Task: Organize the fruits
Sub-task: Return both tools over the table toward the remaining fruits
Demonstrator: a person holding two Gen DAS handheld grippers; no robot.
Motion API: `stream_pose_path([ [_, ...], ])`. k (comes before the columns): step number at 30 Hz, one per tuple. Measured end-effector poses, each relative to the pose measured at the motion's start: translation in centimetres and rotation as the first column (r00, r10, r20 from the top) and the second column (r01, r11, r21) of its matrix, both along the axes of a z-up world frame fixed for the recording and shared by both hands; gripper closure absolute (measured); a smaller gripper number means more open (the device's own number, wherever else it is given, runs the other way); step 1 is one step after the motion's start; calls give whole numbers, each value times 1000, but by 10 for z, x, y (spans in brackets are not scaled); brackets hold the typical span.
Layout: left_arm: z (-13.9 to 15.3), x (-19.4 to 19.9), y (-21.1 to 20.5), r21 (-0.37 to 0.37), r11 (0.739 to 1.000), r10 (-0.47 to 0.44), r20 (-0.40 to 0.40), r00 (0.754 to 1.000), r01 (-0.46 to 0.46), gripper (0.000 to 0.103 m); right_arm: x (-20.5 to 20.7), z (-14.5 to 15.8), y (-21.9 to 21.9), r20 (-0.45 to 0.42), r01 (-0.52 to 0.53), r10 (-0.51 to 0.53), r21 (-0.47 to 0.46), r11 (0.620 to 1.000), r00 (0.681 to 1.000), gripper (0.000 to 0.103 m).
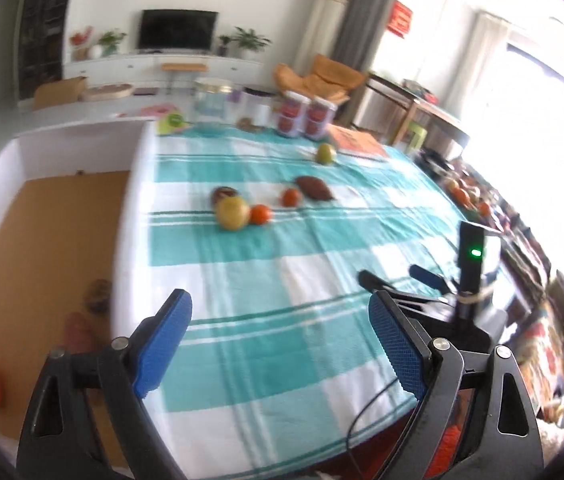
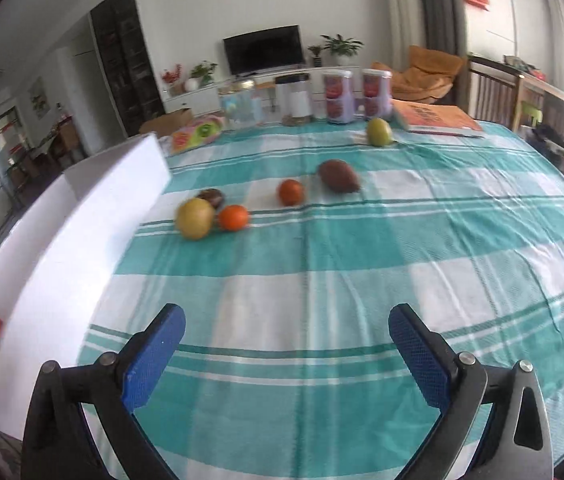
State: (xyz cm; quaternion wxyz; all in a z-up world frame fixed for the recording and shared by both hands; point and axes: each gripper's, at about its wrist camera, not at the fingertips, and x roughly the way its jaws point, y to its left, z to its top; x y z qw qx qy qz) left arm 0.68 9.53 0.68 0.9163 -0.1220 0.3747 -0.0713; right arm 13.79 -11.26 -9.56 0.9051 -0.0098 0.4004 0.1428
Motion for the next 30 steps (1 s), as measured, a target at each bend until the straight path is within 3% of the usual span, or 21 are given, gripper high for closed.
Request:
stream_pose_path([
  [2,-15,19,-34,12,996,-87,-17,996,87,9,7,-17,-33,-23,94,-94,-7,996,995,2],
  [4,-37,40,-59,64,992,-104,-50,993,107,9,11,-29,-62,-60,198,-195,39,979,979,2],
  [7,-72,68,-77,147,985,-74,-91,993,87,9,15,-30,-88,-100,266,-255,113,957,962,2],
  [14,-124,103,-52,199,980,58,-148,987,-27,9,13,-33,-82,-77,310,-306,49,949,949,2],
  [20,-134,106,-50,256,966,73,-134,988,-36,9,17,-39,-74,-83,300,-300,-7,954,950,2],
  [30,-136,110,-51,264,964,68,-142,988,-28,6,19,-41,-71,-94,296,-297,-20,955,950,0],
])
